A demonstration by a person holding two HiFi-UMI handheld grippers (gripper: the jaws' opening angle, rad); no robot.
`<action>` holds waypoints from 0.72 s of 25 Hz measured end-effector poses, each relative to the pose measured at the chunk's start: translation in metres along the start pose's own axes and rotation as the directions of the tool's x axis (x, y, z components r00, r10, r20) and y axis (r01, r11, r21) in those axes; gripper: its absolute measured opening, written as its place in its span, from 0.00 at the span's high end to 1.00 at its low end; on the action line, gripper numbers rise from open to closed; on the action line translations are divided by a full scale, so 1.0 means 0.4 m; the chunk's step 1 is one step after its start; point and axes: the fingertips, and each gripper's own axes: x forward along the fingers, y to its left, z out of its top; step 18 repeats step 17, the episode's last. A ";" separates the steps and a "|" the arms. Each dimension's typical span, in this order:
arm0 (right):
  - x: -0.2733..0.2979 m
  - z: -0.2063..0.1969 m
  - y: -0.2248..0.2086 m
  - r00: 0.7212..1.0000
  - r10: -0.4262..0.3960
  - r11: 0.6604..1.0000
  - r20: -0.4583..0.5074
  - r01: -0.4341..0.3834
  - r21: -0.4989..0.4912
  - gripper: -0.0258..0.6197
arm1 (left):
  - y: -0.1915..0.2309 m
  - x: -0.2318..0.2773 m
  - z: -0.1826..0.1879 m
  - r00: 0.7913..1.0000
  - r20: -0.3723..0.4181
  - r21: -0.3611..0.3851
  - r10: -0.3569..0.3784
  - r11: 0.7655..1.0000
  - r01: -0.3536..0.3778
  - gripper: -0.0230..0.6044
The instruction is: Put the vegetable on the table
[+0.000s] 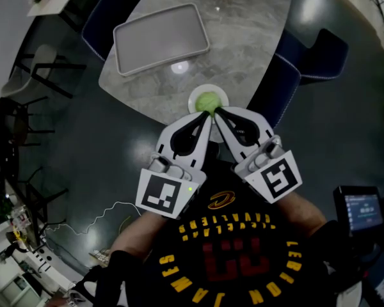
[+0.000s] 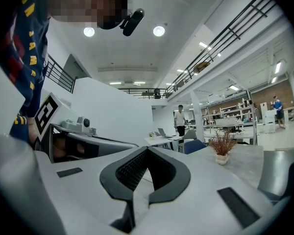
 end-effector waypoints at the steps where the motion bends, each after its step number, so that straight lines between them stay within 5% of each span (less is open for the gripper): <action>1: 0.000 0.000 0.000 1.000 0.001 1.000 0.001 -0.001 0.001 0.95 | -0.001 0.001 0.000 1.000 -0.001 0.001 -0.001 1.000 0.001 0.96; 18: 0.009 -0.004 -0.004 1.000 0.011 1.000 -0.010 -0.011 0.011 0.95 | 0.000 0.006 0.001 1.000 -0.014 0.016 -0.015 1.000 0.016 0.96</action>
